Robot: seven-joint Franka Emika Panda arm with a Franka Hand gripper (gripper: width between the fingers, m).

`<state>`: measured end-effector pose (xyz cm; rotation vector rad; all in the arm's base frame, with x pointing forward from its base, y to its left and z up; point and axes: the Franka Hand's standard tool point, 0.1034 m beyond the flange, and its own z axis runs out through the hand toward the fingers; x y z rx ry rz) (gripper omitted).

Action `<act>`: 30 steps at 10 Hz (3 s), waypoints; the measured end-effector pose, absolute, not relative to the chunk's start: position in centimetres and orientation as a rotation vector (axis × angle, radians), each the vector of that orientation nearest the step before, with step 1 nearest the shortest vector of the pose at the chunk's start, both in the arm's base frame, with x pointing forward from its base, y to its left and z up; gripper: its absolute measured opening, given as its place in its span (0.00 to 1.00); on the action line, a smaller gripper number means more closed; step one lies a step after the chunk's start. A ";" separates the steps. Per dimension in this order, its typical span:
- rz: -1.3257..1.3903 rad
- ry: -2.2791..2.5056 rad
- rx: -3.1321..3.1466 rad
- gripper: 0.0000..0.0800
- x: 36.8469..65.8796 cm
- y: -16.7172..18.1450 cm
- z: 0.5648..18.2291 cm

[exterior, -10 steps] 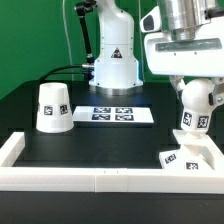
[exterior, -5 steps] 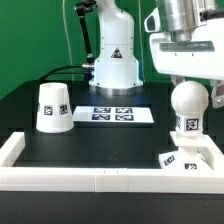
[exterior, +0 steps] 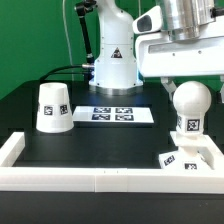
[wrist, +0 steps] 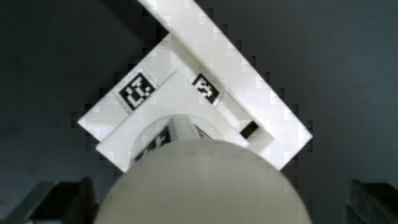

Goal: Assemble lamp

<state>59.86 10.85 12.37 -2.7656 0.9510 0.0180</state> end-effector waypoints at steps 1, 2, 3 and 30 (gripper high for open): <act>-0.005 0.803 -2.814 0.87 59.8 10.6 12.2; -0.034 0.654 -2.855 0.87 59.6 10.4 11.9; -0.062 0.505 -2.895 0.87 59.5 10.3 11.7; -0.175 -1.840 -2.556 0.72 60.1 10.0 11.4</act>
Offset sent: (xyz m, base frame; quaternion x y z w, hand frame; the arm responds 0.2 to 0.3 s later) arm -0.0008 -0.0097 -0.0011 -0.0300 0.0352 -0.2371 0.9704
